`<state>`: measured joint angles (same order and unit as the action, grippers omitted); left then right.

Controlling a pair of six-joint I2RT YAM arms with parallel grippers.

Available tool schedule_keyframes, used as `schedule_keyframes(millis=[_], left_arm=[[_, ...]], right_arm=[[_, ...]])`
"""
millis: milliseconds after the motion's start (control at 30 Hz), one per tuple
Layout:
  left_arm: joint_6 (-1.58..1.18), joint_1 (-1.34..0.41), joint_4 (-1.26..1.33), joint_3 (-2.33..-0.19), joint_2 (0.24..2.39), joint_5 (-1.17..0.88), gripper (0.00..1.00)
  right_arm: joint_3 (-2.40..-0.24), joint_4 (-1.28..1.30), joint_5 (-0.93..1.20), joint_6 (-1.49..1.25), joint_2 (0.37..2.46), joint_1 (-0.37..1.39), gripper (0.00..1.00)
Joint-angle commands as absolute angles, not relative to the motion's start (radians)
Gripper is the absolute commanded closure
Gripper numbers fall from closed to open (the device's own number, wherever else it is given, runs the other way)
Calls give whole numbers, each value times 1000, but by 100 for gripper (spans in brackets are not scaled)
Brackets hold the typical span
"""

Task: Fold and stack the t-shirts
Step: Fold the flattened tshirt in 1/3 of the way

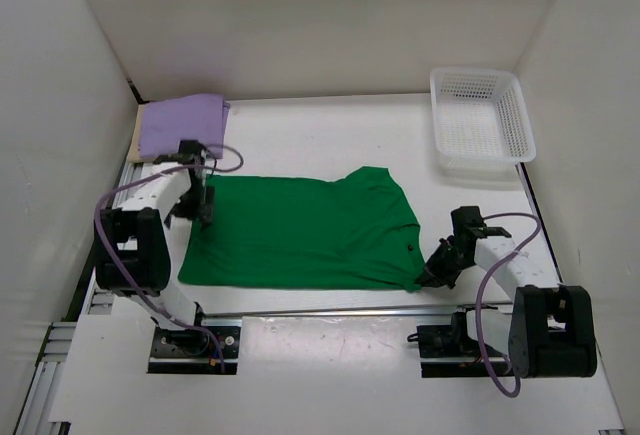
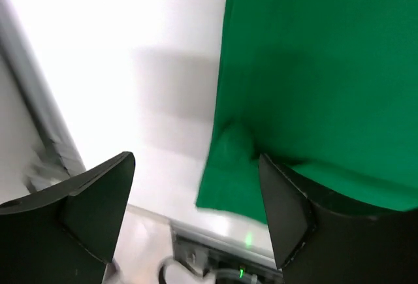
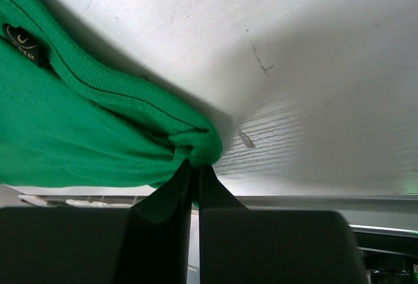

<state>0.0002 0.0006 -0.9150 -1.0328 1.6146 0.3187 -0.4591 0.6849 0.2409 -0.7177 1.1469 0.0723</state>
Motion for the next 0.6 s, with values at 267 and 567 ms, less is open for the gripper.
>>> schedule_keyframes(millis=[267, 567], left_arm=[[0, -481, -1024, -1730, 1745, 57, 11], [0, -748, -1110, -2017, 2152, -224, 35]], right_arm=[[-440, 703, 176, -693, 1221, 69, 100], [-420, 692, 147, -684, 1230, 69, 100]])
